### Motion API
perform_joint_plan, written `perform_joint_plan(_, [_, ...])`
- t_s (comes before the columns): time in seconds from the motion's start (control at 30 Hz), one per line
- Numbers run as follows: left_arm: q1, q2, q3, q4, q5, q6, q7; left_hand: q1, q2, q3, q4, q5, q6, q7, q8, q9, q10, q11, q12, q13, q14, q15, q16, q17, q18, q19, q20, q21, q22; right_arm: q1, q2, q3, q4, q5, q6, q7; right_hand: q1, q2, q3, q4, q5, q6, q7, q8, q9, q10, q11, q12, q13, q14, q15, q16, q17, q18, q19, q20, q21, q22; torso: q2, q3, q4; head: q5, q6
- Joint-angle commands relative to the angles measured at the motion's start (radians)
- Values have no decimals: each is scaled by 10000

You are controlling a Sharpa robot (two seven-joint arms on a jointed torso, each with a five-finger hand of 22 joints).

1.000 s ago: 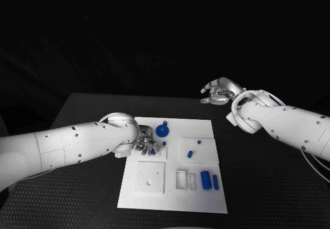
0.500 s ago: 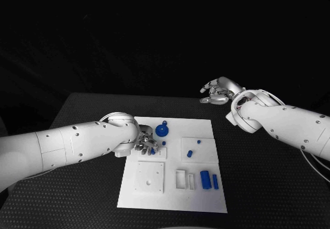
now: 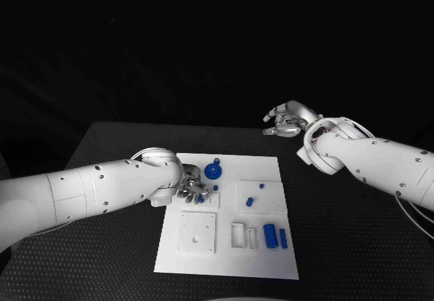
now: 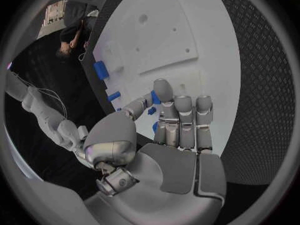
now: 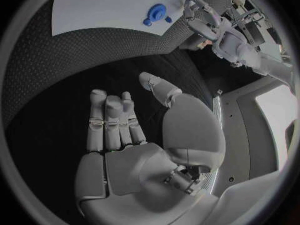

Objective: Assemble the parts on the task board

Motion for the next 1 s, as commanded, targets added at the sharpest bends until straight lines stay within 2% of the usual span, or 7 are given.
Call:
perform_joint_plan(0.03, [-83, 49, -44, 14, 281, -56, 17, 0, 127, 1286, -1235, 41, 966, -750, -2, 11, -18, -106, 37, -5, 72, -70, 66, -9, -41, 74, -1730, 30, -11, 1, 3, 4, 14, -4, 102, 82, -1, 63, -60, -9, 55, -29, 66, 47, 15, -92, 8, 50, -13, -75, 12, 31, -10, 157, -77, 13, -57, 152, 3, 2, 1, 1, -2])
perform_joint_plan(0.37, [-84, 46, -44, -32, 300, -171, 40, -48, 104, 1388, -1276, 112, 1014, -774, 25, 47, 7, -132, 117, 17, 109, -86, 129, -4, -22, 101, -1749, 75, -7, 1, 5, 4, 21, -4, 104, 85, 3, 63, -60, -13, 79, -29, 67, 50, 16, -96, 8, 57, -23, -78, 13, 33, -15, 157, -79, 14, -57, 152, 2, 6, -1, 26, 0])
perform_joint_plan(1.0, [-83, 25, -42, -119, 267, 153, 142, 185, -179, 1561, -1230, 143, 1068, -808, 72, 145, 12, -175, 289, 64, 143, -107, 252, 1, 18, 152, -1783, 164, -6, 1, 20, 4, 11, -4, 114, 88, 0, 67, -65, -14, 99, -34, 68, 53, 15, -102, 9, 68, -39, -82, 14, 38, -22, 157, -81, 16, -56, 153, 7, -2, -5, 30, -6])
